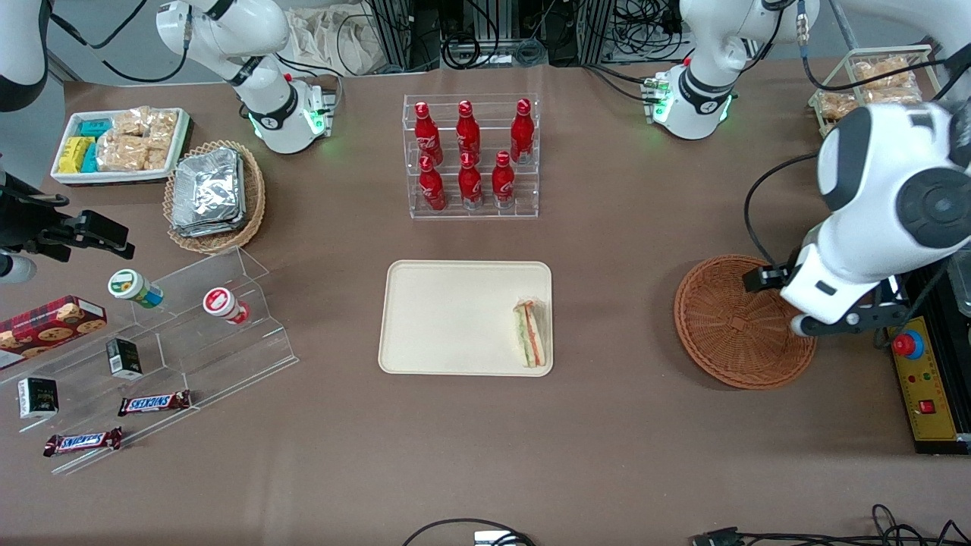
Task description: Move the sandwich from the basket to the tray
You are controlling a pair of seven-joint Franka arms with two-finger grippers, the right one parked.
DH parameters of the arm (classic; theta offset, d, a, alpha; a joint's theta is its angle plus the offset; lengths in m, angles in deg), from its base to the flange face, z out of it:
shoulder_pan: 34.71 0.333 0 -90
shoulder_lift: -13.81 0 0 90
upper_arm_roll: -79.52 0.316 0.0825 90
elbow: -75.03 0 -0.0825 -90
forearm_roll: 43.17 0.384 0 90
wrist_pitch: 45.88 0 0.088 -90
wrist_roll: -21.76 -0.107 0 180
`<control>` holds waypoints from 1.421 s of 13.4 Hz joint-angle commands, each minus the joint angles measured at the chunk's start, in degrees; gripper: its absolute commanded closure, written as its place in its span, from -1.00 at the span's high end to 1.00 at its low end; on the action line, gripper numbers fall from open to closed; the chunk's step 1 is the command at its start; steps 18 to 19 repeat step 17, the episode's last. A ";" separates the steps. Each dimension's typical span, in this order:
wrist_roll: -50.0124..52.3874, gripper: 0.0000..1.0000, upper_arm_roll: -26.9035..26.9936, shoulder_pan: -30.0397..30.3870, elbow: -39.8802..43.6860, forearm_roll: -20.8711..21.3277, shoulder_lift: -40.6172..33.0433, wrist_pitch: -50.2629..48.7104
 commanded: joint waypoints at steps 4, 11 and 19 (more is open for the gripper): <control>-15.58 1.00 10.16 -0.43 -2.17 -7.64 -2.61 -1.58; -12.54 1.00 9.12 -1.49 1.17 -7.90 -1.30 -2.02; -8.48 1.00 6.74 -0.52 4.33 -7.03 -0.07 -2.02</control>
